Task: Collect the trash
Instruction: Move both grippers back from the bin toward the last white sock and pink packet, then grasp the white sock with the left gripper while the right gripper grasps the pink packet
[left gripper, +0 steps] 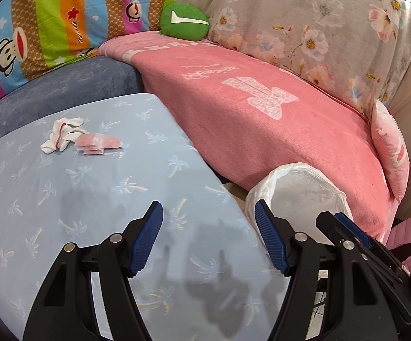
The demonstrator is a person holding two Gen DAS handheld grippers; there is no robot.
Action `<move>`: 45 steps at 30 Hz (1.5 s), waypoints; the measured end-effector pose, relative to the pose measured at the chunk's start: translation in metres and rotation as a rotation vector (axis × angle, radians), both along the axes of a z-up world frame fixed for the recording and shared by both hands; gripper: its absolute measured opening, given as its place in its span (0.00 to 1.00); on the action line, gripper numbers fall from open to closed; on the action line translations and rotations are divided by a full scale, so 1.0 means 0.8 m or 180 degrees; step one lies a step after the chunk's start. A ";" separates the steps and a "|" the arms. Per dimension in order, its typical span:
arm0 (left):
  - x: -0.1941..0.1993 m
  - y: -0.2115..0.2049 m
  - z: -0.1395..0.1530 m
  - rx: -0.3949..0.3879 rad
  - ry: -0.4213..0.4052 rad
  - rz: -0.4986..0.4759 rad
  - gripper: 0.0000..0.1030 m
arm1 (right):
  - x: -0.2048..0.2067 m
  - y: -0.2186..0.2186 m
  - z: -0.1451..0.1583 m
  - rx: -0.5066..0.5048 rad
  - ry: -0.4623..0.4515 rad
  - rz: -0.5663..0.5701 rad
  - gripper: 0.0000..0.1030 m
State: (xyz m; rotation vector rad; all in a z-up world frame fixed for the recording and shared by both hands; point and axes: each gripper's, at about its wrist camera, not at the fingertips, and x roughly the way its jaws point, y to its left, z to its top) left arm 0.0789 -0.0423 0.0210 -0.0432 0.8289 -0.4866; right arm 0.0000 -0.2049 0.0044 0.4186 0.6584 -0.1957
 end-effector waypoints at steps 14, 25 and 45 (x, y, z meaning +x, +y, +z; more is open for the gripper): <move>0.027 0.077 -0.016 -0.0085 0.0100 0.0315 0.63 | 0.040 0.075 -0.004 -0.0180 0.0123 0.0349 0.37; 0.061 0.156 -0.033 -0.0031 0.0149 0.0669 0.67 | 0.090 0.142 -0.010 -0.0257 0.0231 0.0667 0.37; 0.180 0.254 -0.064 0.0230 0.0211 0.1112 0.81 | 0.252 0.260 -0.043 -0.0439 0.0420 0.1168 0.49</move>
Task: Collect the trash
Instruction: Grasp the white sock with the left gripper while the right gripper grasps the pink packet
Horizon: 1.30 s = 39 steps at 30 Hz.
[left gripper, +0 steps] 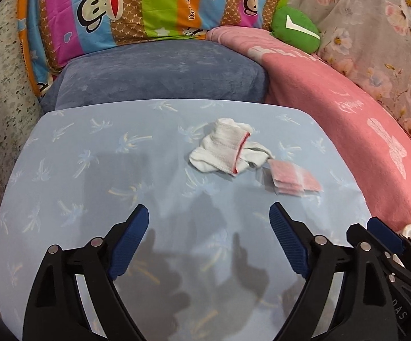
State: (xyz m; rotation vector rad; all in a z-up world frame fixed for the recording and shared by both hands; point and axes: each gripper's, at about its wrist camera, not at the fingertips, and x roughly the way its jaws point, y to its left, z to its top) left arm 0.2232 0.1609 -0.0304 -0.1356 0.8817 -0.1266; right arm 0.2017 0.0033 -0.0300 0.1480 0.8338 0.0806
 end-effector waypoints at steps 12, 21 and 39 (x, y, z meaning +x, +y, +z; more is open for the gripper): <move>0.094 -0.007 -0.026 -0.0071 0.0068 0.0027 0.82 | 0.106 0.014 -0.036 -0.0092 0.0106 0.0039 0.60; 0.125 -0.029 -0.046 -0.0131 0.0138 -0.0133 0.73 | 0.154 0.016 -0.071 -0.0013 0.0235 0.0108 0.60; 0.042 -0.075 -0.044 0.0042 0.0217 -0.0442 0.15 | 0.083 0.003 -0.077 0.0165 0.0257 0.0049 0.23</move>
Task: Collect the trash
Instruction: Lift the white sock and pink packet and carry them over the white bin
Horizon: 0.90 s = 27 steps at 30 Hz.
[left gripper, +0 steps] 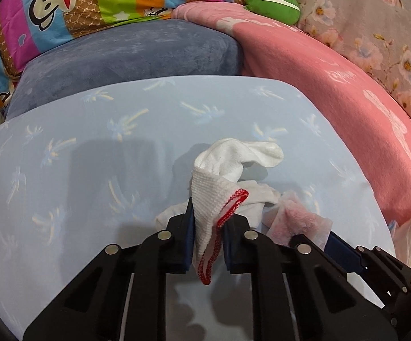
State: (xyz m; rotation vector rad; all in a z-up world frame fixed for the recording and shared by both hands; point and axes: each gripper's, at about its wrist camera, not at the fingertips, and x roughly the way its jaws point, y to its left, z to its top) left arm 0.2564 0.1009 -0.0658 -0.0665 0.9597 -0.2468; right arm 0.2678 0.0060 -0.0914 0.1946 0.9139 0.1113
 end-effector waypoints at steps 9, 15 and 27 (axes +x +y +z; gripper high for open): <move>-0.058 -0.026 0.022 -0.0147 0.0003 -0.0089 0.15 | -0.080 -0.029 0.018 0.0178 -0.0024 -0.0162 0.22; -0.096 -0.050 0.044 -0.0200 -0.0060 -0.0149 0.15 | -0.130 -0.060 0.038 0.0211 -0.0133 -0.0278 0.22; -0.166 -0.117 0.083 -0.0268 -0.0237 -0.0438 0.15 | -0.223 -0.146 0.081 0.0297 -0.0414 -0.0649 0.22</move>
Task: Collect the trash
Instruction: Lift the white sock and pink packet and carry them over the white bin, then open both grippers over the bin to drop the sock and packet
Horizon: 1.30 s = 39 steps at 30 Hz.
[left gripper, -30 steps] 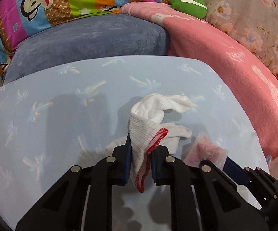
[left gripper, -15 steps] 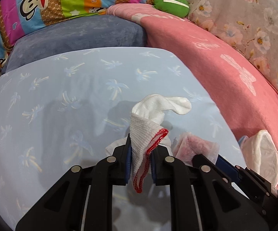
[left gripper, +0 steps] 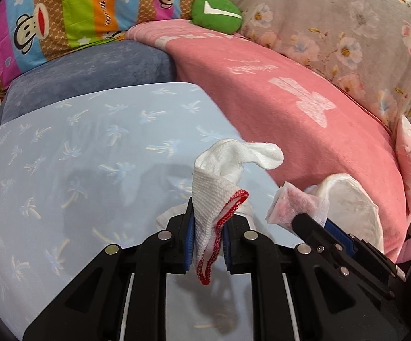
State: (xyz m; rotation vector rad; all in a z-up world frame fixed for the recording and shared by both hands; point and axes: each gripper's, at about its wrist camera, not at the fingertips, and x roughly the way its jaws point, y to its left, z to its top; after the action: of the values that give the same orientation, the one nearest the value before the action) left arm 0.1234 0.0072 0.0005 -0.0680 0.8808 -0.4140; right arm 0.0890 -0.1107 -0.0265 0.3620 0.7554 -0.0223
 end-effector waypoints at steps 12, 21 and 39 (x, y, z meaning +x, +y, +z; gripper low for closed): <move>-0.048 -0.081 0.020 0.0052 -0.0101 -0.0400 0.15 | -0.077 -0.100 0.032 0.0094 -0.0193 -0.0455 0.22; -0.074 -0.133 0.024 0.0116 -0.0132 -0.0675 0.15 | -0.119 -0.164 0.035 0.0179 -0.0249 -0.0756 0.22; -0.097 -0.211 0.022 0.0186 -0.0134 -0.1081 0.19 | -0.164 -0.243 0.030 0.0262 -0.0297 -0.1102 0.22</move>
State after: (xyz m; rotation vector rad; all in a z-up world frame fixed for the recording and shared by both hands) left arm 0.0458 -0.1614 0.0180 0.1459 0.8638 -0.7032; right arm -0.0422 -0.3053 -0.0022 0.5654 0.5954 -0.2990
